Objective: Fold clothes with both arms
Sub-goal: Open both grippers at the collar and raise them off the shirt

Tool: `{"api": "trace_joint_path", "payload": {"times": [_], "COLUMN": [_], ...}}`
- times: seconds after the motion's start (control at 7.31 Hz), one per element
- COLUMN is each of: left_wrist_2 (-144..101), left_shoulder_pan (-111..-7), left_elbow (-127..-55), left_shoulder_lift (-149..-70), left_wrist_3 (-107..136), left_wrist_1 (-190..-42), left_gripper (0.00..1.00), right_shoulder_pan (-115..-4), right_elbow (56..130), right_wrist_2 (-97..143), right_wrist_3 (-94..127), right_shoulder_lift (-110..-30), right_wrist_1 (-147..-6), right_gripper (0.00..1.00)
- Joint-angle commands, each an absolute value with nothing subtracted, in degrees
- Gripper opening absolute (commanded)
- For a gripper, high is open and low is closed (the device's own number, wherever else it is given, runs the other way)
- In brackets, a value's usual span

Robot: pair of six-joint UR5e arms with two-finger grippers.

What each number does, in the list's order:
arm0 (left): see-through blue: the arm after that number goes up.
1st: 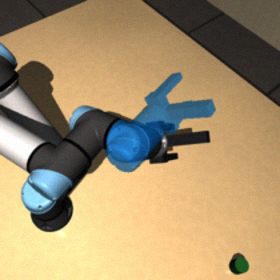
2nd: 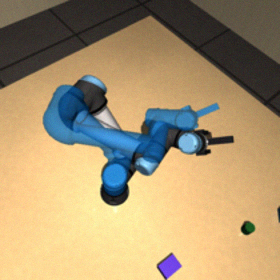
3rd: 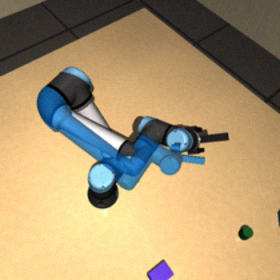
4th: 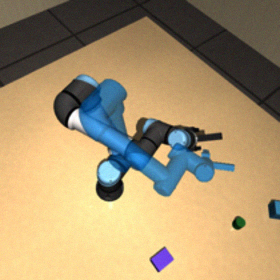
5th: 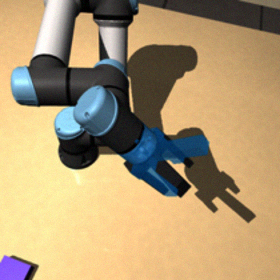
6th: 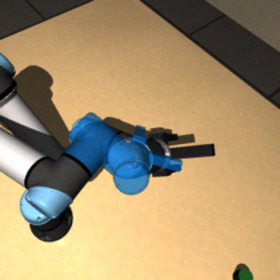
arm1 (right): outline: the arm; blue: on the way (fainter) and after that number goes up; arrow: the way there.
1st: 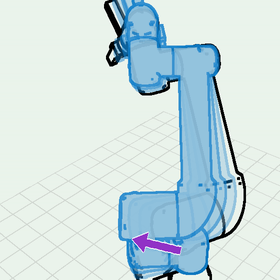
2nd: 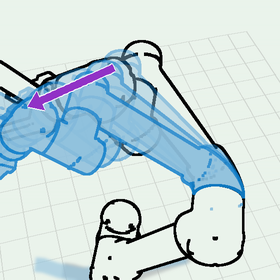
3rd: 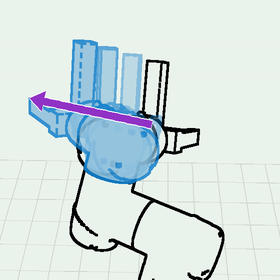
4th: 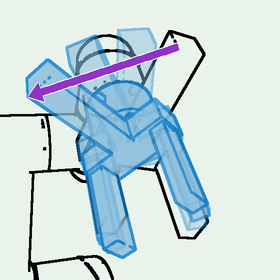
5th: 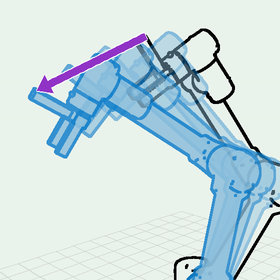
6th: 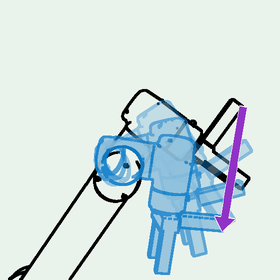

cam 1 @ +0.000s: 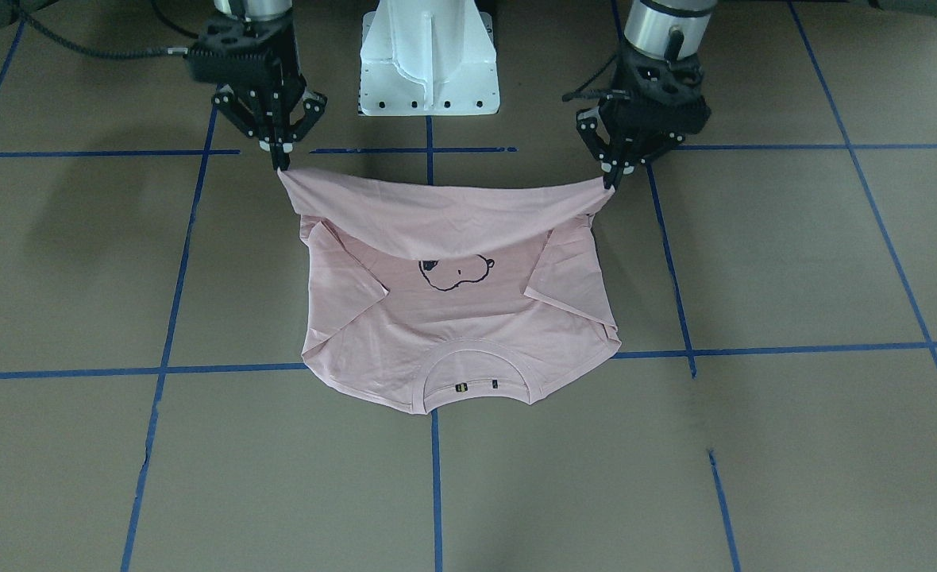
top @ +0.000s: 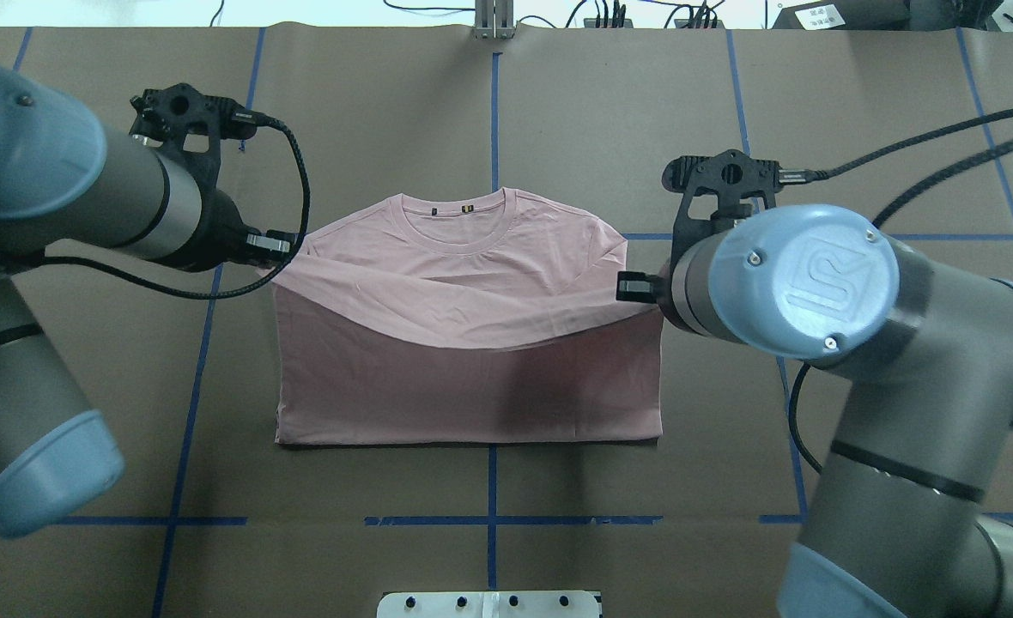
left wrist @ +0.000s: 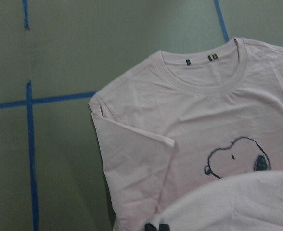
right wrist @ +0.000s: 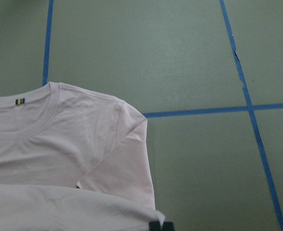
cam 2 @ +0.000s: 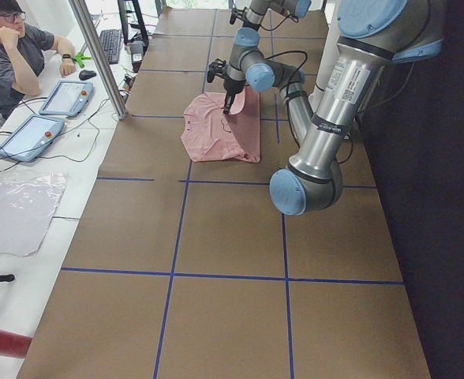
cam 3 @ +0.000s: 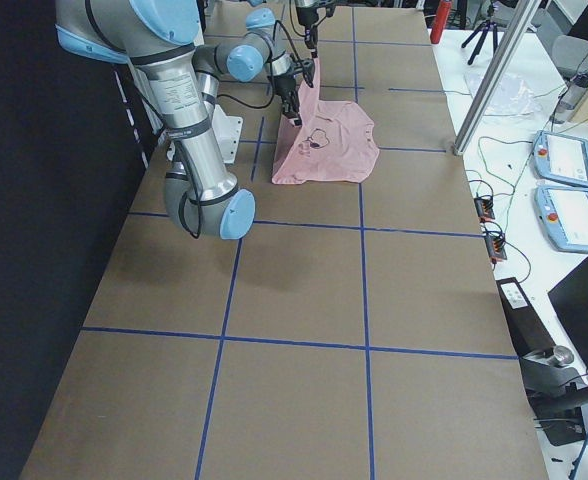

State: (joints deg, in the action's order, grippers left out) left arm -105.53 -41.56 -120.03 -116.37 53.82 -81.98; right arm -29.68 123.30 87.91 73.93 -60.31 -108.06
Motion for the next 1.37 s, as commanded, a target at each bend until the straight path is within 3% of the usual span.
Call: {"api": "trace_joint_path", "payload": {"times": [0.0, 0.27, 0.55, 1.23], "left_wrist_2": [-105.6, -105.4, -105.2, -105.2], "left_shoulder_pan": [-43.9, -43.9, -43.9, -44.1], "left_elbow": [-107.8, -96.9, -89.8, -89.4], "left_shoulder_lift": [-117.6, -118.2, -118.6, -118.1], "left_wrist_3": [51.8, 51.5, 51.5, 47.3], "left_wrist_1": [-92.8, -102.9, -109.4, -110.0], "left_gripper": [0.00, 0.00, 0.00, 0.00], "right_shoulder_pan": [-33.8, -34.2, -34.6, -36.8], "right_elbow": [109.3, 99.1, 90.5, 88.2], "right_wrist_2": [88.1, 87.8, 87.7, 87.9], "right_wrist_3": [72.2, 72.2, 72.2, 70.0], "right_shoulder_lift": [-58.7, -53.5, -53.3, -53.4], "right_wrist_1": [-95.1, -93.6, -85.0, -83.1], "right_gripper": [0.00, 0.00, 0.00, 0.00]}}
